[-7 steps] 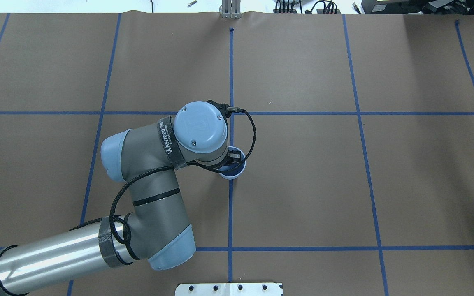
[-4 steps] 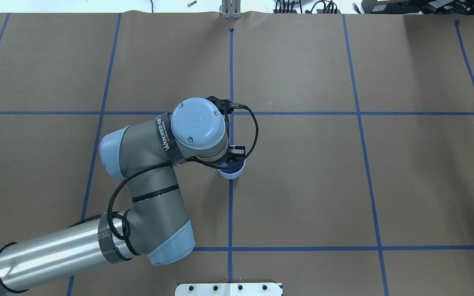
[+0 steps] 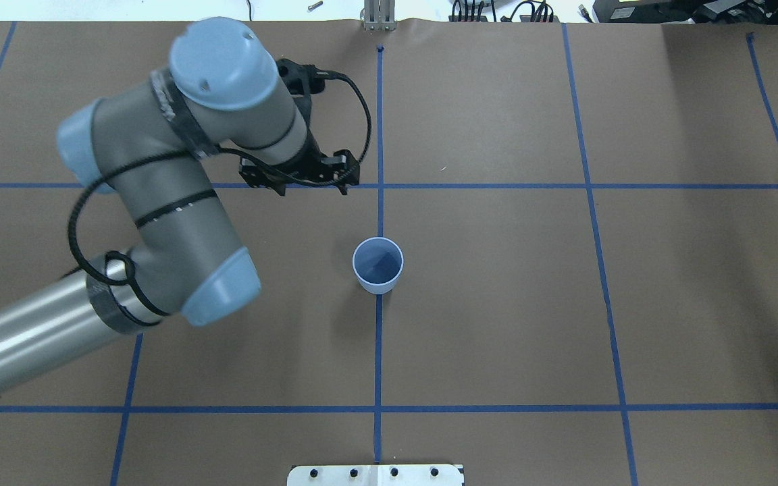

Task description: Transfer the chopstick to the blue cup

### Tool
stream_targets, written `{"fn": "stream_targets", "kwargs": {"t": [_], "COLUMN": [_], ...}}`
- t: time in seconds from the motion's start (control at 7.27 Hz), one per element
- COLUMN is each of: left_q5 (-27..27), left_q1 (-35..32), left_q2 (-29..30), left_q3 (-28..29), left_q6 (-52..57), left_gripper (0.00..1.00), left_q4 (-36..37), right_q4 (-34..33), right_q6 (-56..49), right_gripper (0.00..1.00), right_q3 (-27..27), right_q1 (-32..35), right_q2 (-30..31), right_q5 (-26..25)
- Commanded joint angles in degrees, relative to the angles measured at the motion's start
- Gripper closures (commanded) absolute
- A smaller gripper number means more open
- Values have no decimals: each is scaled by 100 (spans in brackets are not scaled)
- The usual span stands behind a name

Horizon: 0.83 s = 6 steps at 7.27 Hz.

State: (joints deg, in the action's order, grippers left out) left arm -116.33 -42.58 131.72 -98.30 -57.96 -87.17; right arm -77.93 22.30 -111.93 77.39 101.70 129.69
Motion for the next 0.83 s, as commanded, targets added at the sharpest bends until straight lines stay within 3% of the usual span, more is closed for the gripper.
{"fn": "stream_targets", "kwargs": {"t": [0.0,0.28,0.55,0.69], "left_q5": [-1238,-1331,-1375,-1723], "left_q1": [-1745,-3031,-4043,-4387], "left_q2": [-1020,-1691,-1947,-2061], "left_q3": [-5,431,1493,1951], "left_q6": [2714,5476,7369,7909], "left_gripper": [1,2,1,1], "left_q4": [104,506,456,429], "right_q4": [208,200,200,208], "right_q6": [-208,-751,-1137,-1271], "right_gripper": [0,0,0,0], "right_q3": [75,223,417,505], "right_q1": [21,223,450,600], "right_q2": [68,60,42,51], "right_q5": [-84,-85,-49,-93]}}
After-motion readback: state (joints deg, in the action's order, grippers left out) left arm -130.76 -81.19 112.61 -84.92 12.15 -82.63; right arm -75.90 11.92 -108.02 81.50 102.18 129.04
